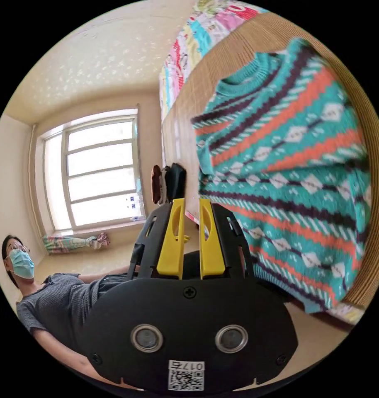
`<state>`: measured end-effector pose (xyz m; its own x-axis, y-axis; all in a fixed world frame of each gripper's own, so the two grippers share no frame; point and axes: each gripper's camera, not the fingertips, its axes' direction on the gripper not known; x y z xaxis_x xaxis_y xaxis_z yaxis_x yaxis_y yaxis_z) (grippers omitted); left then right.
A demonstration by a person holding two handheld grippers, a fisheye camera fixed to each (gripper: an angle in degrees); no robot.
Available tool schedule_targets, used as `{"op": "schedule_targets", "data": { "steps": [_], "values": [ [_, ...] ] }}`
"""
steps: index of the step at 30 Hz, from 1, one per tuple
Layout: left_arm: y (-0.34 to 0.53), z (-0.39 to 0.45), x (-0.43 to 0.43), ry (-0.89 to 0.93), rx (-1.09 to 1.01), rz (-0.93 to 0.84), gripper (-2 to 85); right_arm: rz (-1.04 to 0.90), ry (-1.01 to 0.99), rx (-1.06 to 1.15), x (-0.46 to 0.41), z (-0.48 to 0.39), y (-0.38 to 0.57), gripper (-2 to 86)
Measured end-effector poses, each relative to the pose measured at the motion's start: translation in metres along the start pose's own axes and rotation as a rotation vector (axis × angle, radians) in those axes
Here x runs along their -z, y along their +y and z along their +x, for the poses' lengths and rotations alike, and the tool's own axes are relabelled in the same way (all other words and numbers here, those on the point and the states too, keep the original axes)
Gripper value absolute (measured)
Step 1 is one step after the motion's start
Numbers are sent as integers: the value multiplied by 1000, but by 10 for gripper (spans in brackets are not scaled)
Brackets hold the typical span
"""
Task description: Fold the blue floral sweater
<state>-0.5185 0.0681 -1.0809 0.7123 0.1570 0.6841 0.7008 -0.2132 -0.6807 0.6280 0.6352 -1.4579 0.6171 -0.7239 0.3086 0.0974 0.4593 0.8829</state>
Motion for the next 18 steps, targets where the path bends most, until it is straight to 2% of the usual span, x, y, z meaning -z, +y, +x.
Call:
{"op": "schedule_targets", "data": {
  "steps": [3, 7, 9, 12, 14, 18],
  "values": [
    [-23, -11, 17, -65, -55, -63, 103, 82, 26, -135, 25, 29, 59, 38],
    [-57, -18, 23, -18, -138, -153, 110, 205, 40, -249, 43, 35, 130, 32],
    [-74, -26, 6, -30, -176, -306, 120, 235, 42, -291, 43, 35, 153, 33],
    [-85, -39, -10, -42, -177, -438, 123, 212, 28, -321, 35, 36, 181, 38],
    [-93, -45, -3, -19, -155, -403, 99, 182, 16, -333, 30, 36, 193, 45],
    [-95, -54, 20, 166, -94, -367, 45, 167, -5, -377, 30, 40, 223, 51]
  ]
}}
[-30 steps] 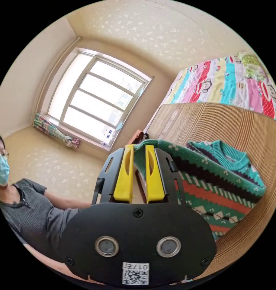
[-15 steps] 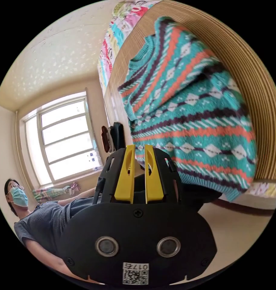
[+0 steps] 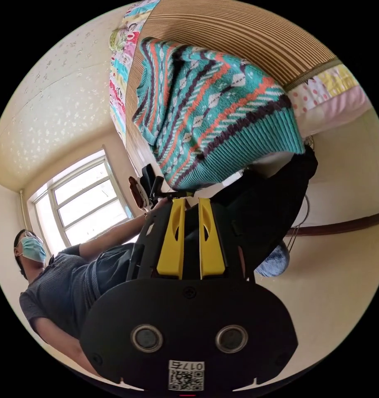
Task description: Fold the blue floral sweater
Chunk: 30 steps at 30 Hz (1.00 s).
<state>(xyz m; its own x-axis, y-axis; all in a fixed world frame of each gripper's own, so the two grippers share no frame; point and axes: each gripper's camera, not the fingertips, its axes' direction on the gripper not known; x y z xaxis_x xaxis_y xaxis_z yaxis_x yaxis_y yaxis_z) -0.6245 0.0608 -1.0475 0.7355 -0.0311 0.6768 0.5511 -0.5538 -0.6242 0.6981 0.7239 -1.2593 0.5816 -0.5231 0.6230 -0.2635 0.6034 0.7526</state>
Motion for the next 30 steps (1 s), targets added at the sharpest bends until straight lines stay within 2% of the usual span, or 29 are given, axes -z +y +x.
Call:
{"op": "schedule_targets", "data": {
  "steps": [1, 2, 4, 6, 8, 12, 15, 17, 21, 23, 25, 26, 28, 29, 30],
  "values": [
    [3, 1, 3, 34, -19, -8, 44, 11, 4, -28, 5, 6, 5, 53],
    [9, 3, 8, 147, -70, -39, 43, 18, 7, -42, 8, 9, 6, 54],
    [19, 4, 16, 402, -142, -122, 43, 60, 27, -90, 24, 19, 8, 60],
    [42, 13, 38, 758, -254, -188, 42, 83, 48, -105, 37, 23, 2, 64],
    [63, 20, 64, 805, -310, -156, 42, 80, 87, -98, 50, 24, -11, 68],
    [107, 31, 120, 724, -340, 51, 42, -20, 339, -64, 69, 18, -62, 91],
    [126, 34, 126, 794, -296, 188, 42, -144, 559, -48, 64, 21, -103, 120],
    [134, 39, 121, 824, -280, 257, 42, -211, 587, -35, 58, 27, -125, 135],
    [144, 55, 101, 927, -277, 404, 42, -331, 452, 0, 45, 39, -169, 142],
    [149, 61, 94, 968, -271, 463, 42, -379, 467, 2, 40, 39, -182, 124],
    [153, 67, 90, 986, -272, 509, 42, -457, 495, 99, 40, 27, -187, 49],
    [156, 73, 88, 992, -289, 525, 41, -477, 474, 142, 42, 22, -186, 43],
    [161, 83, 85, 1006, -331, 535, 41, -545, 198, 313, 69, 3, -174, 30],
    [165, 89, 82, 1027, -360, 545, 40, -552, 103, 335, 81, 0, -170, 29],
    [171, 96, 80, 1052, -396, 568, 40, -519, -83, 373, 111, -6, -163, 27]
  ]
}}
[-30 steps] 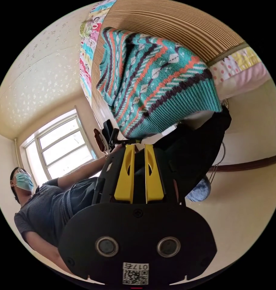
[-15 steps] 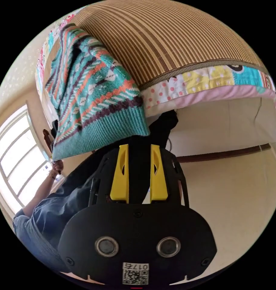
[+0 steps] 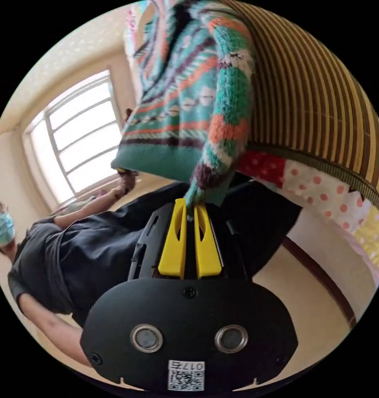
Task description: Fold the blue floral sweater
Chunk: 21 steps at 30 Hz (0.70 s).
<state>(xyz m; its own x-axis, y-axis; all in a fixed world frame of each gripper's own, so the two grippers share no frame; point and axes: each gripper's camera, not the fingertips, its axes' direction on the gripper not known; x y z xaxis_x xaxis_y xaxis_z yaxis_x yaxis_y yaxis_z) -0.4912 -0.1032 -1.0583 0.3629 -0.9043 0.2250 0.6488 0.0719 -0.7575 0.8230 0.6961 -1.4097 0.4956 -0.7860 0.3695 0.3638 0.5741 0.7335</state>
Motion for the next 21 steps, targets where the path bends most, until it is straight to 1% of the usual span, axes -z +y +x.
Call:
{"op": "schedule_targets", "data": {
  "steps": [1, 2, 3, 4, 6, 8, 9, 11, 12, 13, 15, 16, 18, 20, 21],
  "values": [
    [4, 3, -2, 18, -20, 6, 40, 98, -125, 83, 28, -16, 21, 26],
    [12, 8, -7, 62, -65, 20, 40, 155, -175, 117, 44, -23, 33, 26],
    [21, 14, -13, 110, -105, 27, 39, 271, -257, 177, 74, -39, 56, 25],
    [26, 17, -17, 135, -124, 31, 39, 377, -319, 237, 102, -54, 81, 25],
    [51, 20, -43, 206, -172, -4, 39, 474, -385, 291, 130, -72, 113, 24],
    [66, 10, -60, 212, -157, -14, 40, 489, -447, 299, 139, -79, 133, 24],
    [72, -2, -65, 215, -132, 34, 40, 519, -462, 291, 138, -78, 145, 23],
    [70, -22, -62, 189, -72, 138, 40, 620, -505, 200, 135, -62, 158, 23],
    [62, -33, -59, 146, -26, 183, 40, 711, -535, 109, 134, -47, 161, 23],
    [56, -38, -57, 116, -2, 199, 40, 791, -534, 37, 135, -35, 158, 22],
    [22, -51, -54, -31, 79, 246, 41, 855, -486, -65, 140, -26, 136, 22],
    [12, -53, -54, -46, 89, 261, 41, 880, -441, -136, 144, -23, 114, 22],
    [-33, -56, -54, -60, 75, 349, 40, 902, -438, -202, 152, -22, 71, 23],
    [-70, -56, -57, -74, 39, 415, 40, 921, -424, -204, 163, -33, 19, 25],
    [-94, -55, -59, -88, 27, 463, 40, 917, -384, -175, 172, -46, -18, 27]
  ]
}}
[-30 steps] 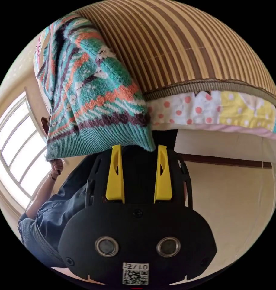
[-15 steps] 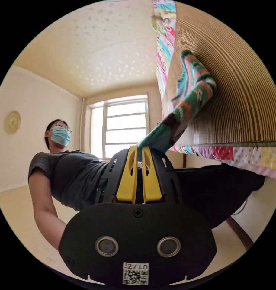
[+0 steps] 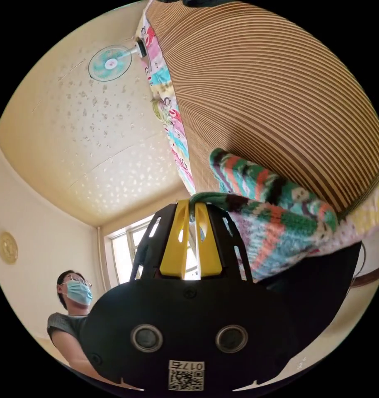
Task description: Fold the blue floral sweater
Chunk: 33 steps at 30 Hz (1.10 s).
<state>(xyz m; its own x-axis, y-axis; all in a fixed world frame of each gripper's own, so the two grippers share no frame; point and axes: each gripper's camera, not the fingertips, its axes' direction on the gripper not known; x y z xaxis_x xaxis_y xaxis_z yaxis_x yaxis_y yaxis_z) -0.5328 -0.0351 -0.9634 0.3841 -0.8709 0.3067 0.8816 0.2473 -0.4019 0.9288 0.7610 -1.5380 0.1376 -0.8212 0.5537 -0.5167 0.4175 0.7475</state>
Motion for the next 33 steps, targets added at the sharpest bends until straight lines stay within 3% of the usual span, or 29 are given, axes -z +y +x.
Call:
{"op": "schedule_targets", "data": {
  "steps": [3, 7, 9, 11, 13, 15, 20, 23, 24, 26, 31, 33],
  "values": [
    [-45, 1, -30, -42, -38, 90, 42, -25, 132, 131, -76, -37, -56, 35],
    [-71, -16, -45, -182, -24, 138, 82, 57, 215, 39, -143, -39, -100, 71],
    [-55, -10, -30, -358, -105, 252, 100, 86, 243, 96, -159, -54, -102, 79],
    [-37, -9, -21, -547, -147, 256, 106, -3, 361, 177, -183, -69, -100, 79],
    [-17, -23, -21, -712, -178, 173, 121, -264, 617, 393, -227, -81, -77, 71],
    [7, -63, -27, -831, -139, 57, 156, -391, 807, 499, -253, -71, -42, 64],
    [37, -126, -69, -1093, -202, -186, 172, -635, 916, 563, -296, -13, 38, 33],
    [33, -155, -70, -1049, -105, -190, 150, -606, 1102, 580, -310, 18, 62, 17],
    [30, -165, -70, -905, -79, -237, 93, -605, 1152, 551, -315, 32, 63, 13],
    [31, -170, -68, -804, -49, -286, 58, -632, 1192, 498, -322, 55, 62, 9],
    [49, -115, -100, -729, -268, -421, 49, -641, 1205, 500, -331, 82, 55, 5],
    [69, -81, -153, -669, -423, -464, 43, -628, 1186, 475, -328, 85, 53, 5]
  ]
}}
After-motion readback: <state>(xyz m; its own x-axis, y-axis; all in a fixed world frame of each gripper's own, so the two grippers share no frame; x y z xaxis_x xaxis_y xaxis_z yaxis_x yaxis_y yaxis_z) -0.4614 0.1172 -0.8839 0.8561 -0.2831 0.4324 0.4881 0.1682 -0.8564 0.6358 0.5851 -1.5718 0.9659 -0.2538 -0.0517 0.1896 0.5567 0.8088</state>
